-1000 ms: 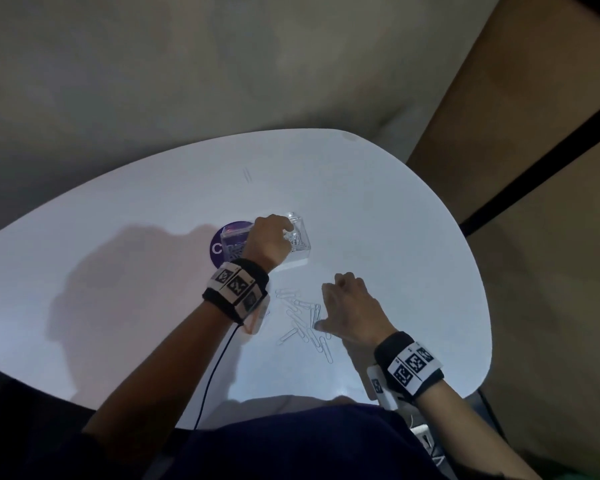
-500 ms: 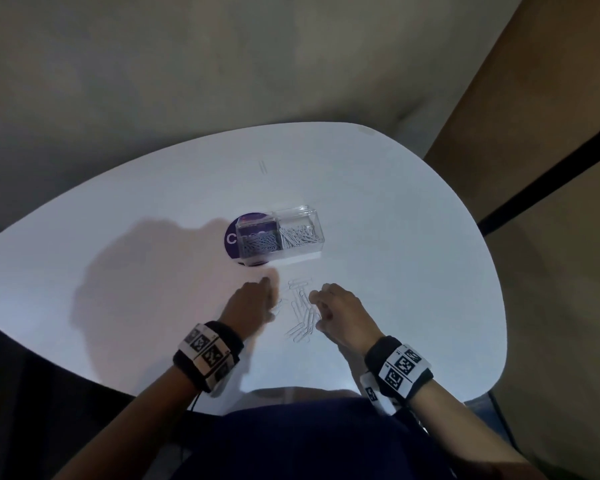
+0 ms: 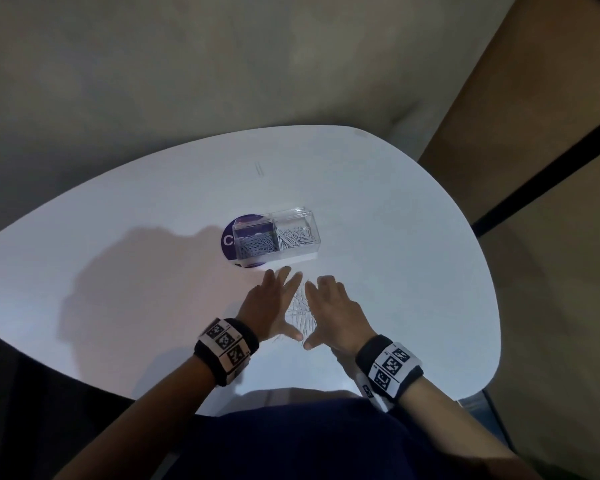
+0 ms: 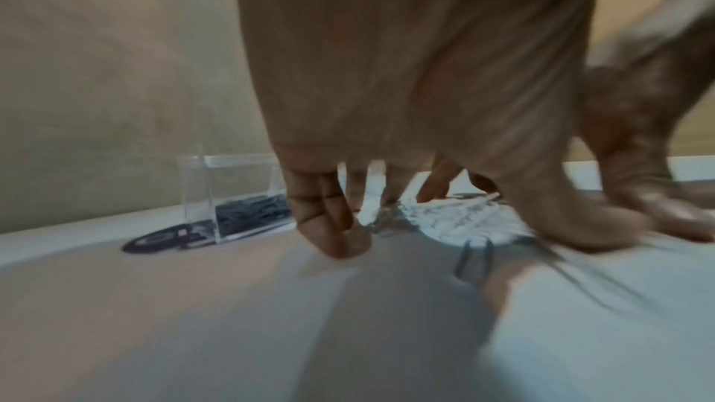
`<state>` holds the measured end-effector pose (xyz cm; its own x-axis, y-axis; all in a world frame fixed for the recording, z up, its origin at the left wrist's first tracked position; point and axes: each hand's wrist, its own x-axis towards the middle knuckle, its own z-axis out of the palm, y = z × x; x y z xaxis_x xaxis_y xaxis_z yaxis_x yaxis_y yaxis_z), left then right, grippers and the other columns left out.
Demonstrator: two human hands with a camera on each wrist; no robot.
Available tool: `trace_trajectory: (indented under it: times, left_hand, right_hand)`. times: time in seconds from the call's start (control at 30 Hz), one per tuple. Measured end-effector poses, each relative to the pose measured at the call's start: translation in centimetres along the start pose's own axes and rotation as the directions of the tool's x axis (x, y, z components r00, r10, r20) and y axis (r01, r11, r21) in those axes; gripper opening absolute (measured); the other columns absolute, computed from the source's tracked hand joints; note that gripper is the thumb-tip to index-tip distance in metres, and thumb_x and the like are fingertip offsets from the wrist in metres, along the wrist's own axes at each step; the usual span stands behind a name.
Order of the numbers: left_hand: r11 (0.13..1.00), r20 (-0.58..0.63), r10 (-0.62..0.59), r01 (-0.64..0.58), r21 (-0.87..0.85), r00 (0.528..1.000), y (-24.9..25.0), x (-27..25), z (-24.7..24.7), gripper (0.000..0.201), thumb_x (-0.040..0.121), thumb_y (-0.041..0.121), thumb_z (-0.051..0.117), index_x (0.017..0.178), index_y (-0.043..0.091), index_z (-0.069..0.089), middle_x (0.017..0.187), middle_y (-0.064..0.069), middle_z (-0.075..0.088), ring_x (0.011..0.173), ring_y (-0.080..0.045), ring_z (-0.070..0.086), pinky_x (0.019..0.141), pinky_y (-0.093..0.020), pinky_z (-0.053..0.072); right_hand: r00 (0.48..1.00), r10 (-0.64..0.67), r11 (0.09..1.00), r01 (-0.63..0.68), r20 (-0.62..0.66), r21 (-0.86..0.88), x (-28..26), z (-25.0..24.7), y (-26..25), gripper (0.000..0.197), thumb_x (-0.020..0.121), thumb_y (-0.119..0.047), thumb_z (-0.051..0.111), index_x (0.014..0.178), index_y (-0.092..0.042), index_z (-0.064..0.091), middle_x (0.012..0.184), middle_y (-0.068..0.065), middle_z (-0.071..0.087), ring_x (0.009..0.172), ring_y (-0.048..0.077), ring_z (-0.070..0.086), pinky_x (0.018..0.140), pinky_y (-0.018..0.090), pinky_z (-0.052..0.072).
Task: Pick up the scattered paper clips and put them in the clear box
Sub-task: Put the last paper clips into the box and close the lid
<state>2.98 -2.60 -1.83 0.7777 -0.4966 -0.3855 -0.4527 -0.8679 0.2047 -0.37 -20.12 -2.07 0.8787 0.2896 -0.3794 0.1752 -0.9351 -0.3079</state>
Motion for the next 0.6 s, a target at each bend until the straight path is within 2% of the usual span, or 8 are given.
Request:
trace_trajectory:
  times: [0.1,0.13,0.2,0.33,0.43,0.5,0.6]
  left_hand:
    - [0.983,-0.124,-0.033,0.011,-0.181,0.992,0.2,0.2,-0.3,0.067,0.077,0.038,0.075,0.133,0.013,0.047,0.128,-0.008,0.043,0.112,-0.026,0.047,0.078,-0.044,0.052]
    - [0.976,-0.157,-0.04,0.005,-0.218,0.987,0.3,0.3,-0.5,0.051,0.081,0.03,0.071,0.124,0.011,0.052,0.118,-0.007,0.047,0.105,-0.026,0.051,0.076,-0.043,0.051]
    - [0.964,-0.183,-0.06,0.009,-0.264,0.981,0.3,0.5,-0.4,0.031,0.085,0.022,0.066,0.111,0.008,0.056,0.103,-0.008,0.053,0.093,-0.027,0.055,0.073,-0.04,0.047]
    - [0.9,-0.16,-0.154,0.072,-0.43,0.975,0.1,0.8,-0.4,0.019,0.078,0.021,0.068,0.09,0.011,0.057,0.084,-0.004,0.06,0.078,-0.027,0.056,0.067,-0.034,0.04]
    - [0.82,-0.136,-0.25,0.135,-0.556,0.959,-0.7,0.9,-0.6,0.015,0.071,0.019,0.073,0.082,0.013,0.065,0.078,-0.005,0.068,0.076,-0.023,0.06,0.07,-0.031,0.045]
    - [0.776,-0.127,-0.298,0.163,-0.609,0.946,-1.2,0.8,-0.9,0.012,0.069,0.016,0.075,0.078,0.013,0.068,0.077,-0.005,0.07,0.074,-0.022,0.063,0.071,-0.031,0.049]
    - [0.73,-0.143,-0.327,0.153,-0.667,0.934,-1.8,0.2,-1.6,0.011,0.071,0.01,0.077,0.073,0.012,0.066,0.066,-0.002,0.066,0.055,-0.016,0.062,0.063,-0.033,0.056]
  right_hand:
    - [0.998,0.02,0.996,-0.014,-0.066,0.094,0.4,0.1,0.4,0.065,0.066,-0.04,0.085,0.115,-0.018,0.048,0.112,-0.001,0.036,0.102,0.023,0.047,0.061,0.033,0.048]
    - [0.997,0.025,0.991,-0.014,-0.079,0.13,0.3,0.1,0.6,0.06,0.067,-0.038,0.084,0.113,-0.019,0.05,0.11,-0.002,0.036,0.101,0.021,0.046,0.062,0.034,0.049]
    - [0.994,0.045,0.979,-0.023,-0.1,0.205,0.1,0.1,0.7,0.058,0.069,-0.034,0.081,0.115,-0.02,0.049,0.111,-0.003,0.038,0.102,0.019,0.045,0.068,0.037,0.051]
    - [0.984,0.103,0.961,-0.061,-0.146,0.27,0.0,0.2,0.2,0.05,0.071,-0.033,0.08,0.105,-0.02,0.047,0.109,-0.002,0.04,0.099,0.02,0.046,0.07,0.038,0.052]
    - [0.976,0.121,0.961,-0.069,-0.181,0.269,0.7,0.6,0.0,0.042,0.075,-0.032,0.079,0.104,-0.014,0.055,0.109,0.0,0.045,0.094,0.021,0.049,0.07,0.034,0.05]
    - [0.969,0.116,0.958,-0.052,-0.217,0.282,1.1,0.8,-0.1,0.031,0.078,-0.024,0.078,0.099,-0.01,0.061,0.105,0.001,0.049,0.087,0.023,0.056,0.067,0.031,0.047]
    - [0.97,0.112,0.948,-0.04,-0.215,0.316,1.5,0.8,-0.4,0.016,0.079,-0.013,0.075,0.091,-0.01,0.065,0.1,0.001,0.051,0.078,0.024,0.06,0.067,0.03,0.048]
